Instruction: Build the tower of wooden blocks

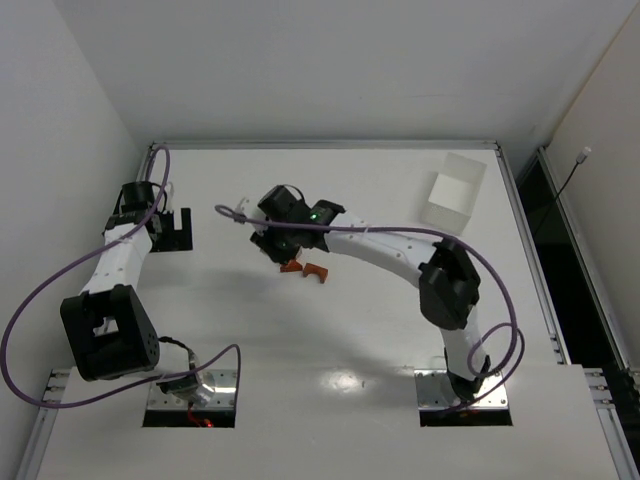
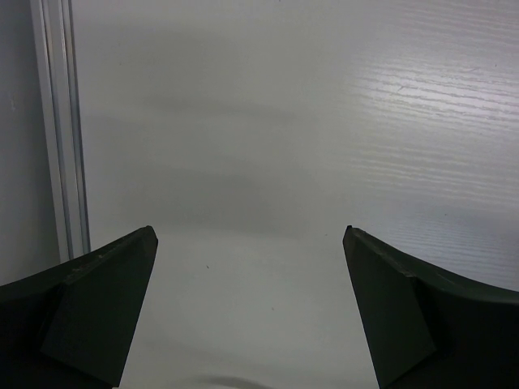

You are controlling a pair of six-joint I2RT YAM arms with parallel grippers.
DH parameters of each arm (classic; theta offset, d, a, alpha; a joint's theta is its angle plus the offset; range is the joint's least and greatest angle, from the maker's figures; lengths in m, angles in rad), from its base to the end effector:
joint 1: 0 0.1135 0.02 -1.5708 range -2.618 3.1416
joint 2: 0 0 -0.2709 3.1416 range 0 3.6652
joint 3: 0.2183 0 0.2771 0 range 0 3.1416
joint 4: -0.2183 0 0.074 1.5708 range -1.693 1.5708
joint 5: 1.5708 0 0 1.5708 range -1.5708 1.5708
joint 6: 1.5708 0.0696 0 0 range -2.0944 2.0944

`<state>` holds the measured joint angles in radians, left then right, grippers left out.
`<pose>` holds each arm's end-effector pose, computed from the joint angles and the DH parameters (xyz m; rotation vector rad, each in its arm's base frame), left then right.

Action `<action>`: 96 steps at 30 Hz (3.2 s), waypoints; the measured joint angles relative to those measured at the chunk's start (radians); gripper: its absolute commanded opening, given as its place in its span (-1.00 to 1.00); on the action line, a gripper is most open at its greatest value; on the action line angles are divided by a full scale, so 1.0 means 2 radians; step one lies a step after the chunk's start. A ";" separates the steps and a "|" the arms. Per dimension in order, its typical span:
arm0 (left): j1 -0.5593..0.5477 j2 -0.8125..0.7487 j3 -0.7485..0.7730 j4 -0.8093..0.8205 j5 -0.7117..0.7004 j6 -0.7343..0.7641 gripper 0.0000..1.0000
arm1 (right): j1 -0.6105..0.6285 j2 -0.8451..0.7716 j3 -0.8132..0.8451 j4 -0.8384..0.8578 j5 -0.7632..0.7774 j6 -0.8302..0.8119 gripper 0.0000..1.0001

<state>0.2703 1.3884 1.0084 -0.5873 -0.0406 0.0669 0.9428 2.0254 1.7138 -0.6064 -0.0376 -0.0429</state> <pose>0.3132 0.0897 0.2171 -0.2746 2.5324 0.1840 0.2928 0.4078 0.2170 -1.2151 2.2284 0.4166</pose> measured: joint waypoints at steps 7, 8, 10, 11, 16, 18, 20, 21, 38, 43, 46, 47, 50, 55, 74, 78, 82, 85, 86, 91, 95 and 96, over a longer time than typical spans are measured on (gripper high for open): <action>0.000 0.013 0.006 0.002 0.007 -0.018 0.98 | -0.071 -0.042 0.014 0.022 0.119 0.062 -1.00; 0.000 0.016 0.009 0.002 0.008 -0.021 0.98 | -0.089 -0.042 0.006 0.025 0.130 0.067 -1.00; 0.000 0.019 0.015 0.002 0.010 -0.026 0.98 | -0.127 -0.042 -0.014 0.024 0.146 0.077 -1.00; 0.000 0.019 0.017 0.003 0.010 -0.027 0.98 | -0.145 -0.040 -0.024 0.021 0.151 0.081 -1.00; 0.000 0.019 0.025 0.003 0.011 -0.031 0.98 | -0.225 -0.030 -0.049 0.012 0.159 0.102 -1.00; 0.000 0.019 0.026 0.002 0.011 -0.032 0.98 | -0.250 -0.027 -0.055 0.009 0.154 0.114 -1.00; 0.000 0.019 0.026 0.002 0.011 -0.034 0.98 | -0.271 -0.022 -0.060 0.008 0.142 0.131 -1.00; 0.000 0.019 0.026 0.002 0.011 -0.036 0.98 | -0.278 -0.021 -0.063 0.008 0.135 0.141 -1.00; 0.000 0.035 0.035 -0.005 0.007 -0.047 0.98 | -0.270 0.040 -0.079 -0.001 0.057 0.237 -1.00; 0.000 0.035 0.035 -0.005 0.004 -0.048 0.98 | -0.271 0.068 -0.077 0.004 0.060 0.234 -1.00; 0.000 0.035 0.035 -0.005 0.003 -0.048 0.98 | -0.271 0.082 -0.065 0.005 0.064 0.230 -1.00; 0.000 0.036 0.035 -0.005 0.002 -0.048 0.98 | -0.271 0.086 -0.058 0.007 0.065 0.229 -1.00; 0.000 0.038 0.039 -0.005 0.001 -0.047 0.98 | -0.271 0.100 -0.039 0.011 0.068 0.226 -1.00; 0.000 0.039 0.041 -0.006 -0.002 -0.047 0.98 | -0.271 0.111 -0.021 0.015 0.066 0.224 -1.00; 0.000 0.050 0.049 -0.005 -0.004 -0.041 0.98 | -0.239 0.111 -0.022 0.018 0.055 0.233 -1.00; 0.000 0.050 0.049 -0.005 -0.004 -0.039 0.98 | -0.230 0.109 -0.027 0.019 0.052 0.239 -1.00; 0.000 0.050 0.049 -0.005 -0.004 -0.039 0.98 | -0.219 0.107 -0.029 0.019 0.050 0.246 -1.00; 0.000 0.050 0.049 -0.005 -0.004 -0.039 0.98 | -0.214 0.107 -0.029 0.019 0.046 0.249 -1.00; 0.000 0.050 0.049 -0.005 -0.004 -0.039 0.98 | -0.213 0.107 -0.029 0.019 0.045 0.250 -1.00; 0.000 0.050 0.049 -0.005 -0.004 -0.039 0.98 | -0.210 0.107 -0.028 0.019 0.046 0.256 -1.00; 0.000 0.050 0.049 -0.005 -0.004 -0.039 0.98 | -0.210 0.108 -0.023 0.015 0.049 0.259 -1.00; 0.000 0.050 0.049 -0.005 -0.004 -0.039 0.98 | -0.210 0.108 -0.020 0.015 0.051 0.260 -1.00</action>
<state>0.2703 1.4883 1.1072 -0.5976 -0.0494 -0.0120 0.5224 2.2417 1.6730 -0.5770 0.0635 0.4763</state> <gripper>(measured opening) 0.991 0.241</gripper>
